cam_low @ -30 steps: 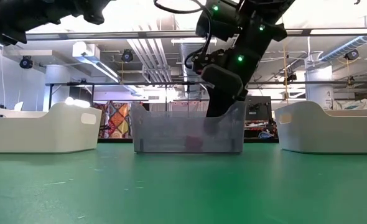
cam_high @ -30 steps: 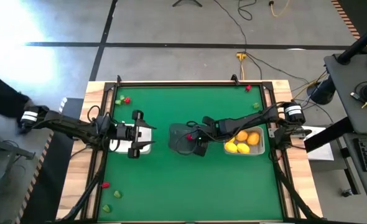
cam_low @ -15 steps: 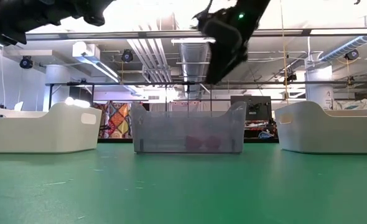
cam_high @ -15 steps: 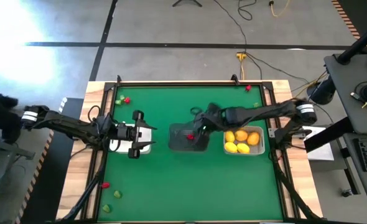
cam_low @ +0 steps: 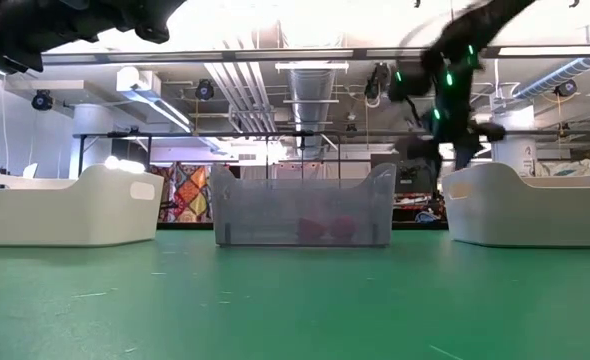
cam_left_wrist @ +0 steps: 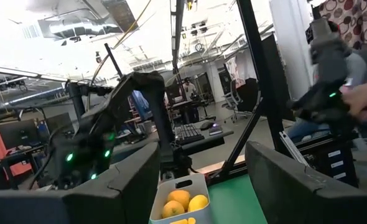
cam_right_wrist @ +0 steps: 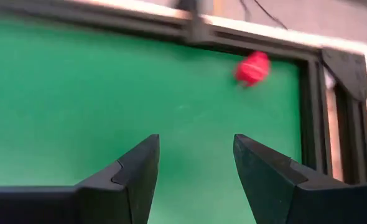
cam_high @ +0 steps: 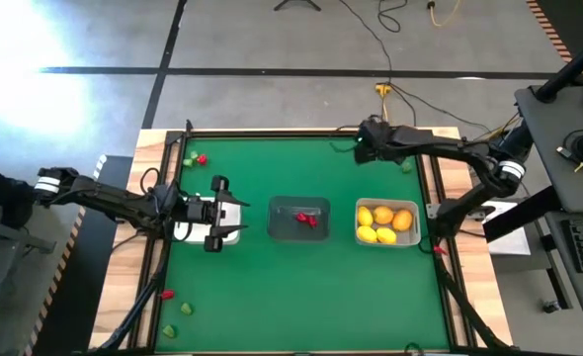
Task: Sort produce into baskets
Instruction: Put the red chili pepper into the black bin
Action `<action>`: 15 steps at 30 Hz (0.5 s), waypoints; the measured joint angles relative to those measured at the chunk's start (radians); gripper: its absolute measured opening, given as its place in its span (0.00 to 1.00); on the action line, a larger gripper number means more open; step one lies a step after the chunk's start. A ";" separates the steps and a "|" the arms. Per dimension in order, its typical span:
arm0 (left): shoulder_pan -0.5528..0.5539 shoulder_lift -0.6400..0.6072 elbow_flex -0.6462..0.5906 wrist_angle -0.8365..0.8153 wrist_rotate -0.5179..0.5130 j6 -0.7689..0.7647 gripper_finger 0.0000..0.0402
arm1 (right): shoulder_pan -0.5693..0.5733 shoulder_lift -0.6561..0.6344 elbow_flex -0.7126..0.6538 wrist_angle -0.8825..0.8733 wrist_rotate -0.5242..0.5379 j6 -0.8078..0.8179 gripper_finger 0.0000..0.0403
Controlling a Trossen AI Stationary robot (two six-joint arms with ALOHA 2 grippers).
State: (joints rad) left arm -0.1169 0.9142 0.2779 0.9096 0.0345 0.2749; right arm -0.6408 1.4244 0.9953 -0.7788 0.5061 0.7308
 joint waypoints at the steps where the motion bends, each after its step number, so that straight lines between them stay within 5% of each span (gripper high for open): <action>1: 0.000 0.000 0.000 0.000 0.000 0.000 0.55 | -0.037 0.003 -0.028 0.038 0.000 0.013 0.49; 8: 0.001 0.000 0.000 0.000 -0.001 0.004 0.55 | -0.217 0.034 -0.164 0.306 -0.007 0.050 0.49; 15: 0.001 0.000 0.000 0.003 -0.003 0.026 0.55 | -0.265 0.124 -0.184 0.456 0.082 0.113 0.49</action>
State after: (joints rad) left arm -0.1162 0.9146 0.2783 0.9123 0.0315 0.3012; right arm -0.9054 1.5486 0.8113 -0.3227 0.5877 0.8438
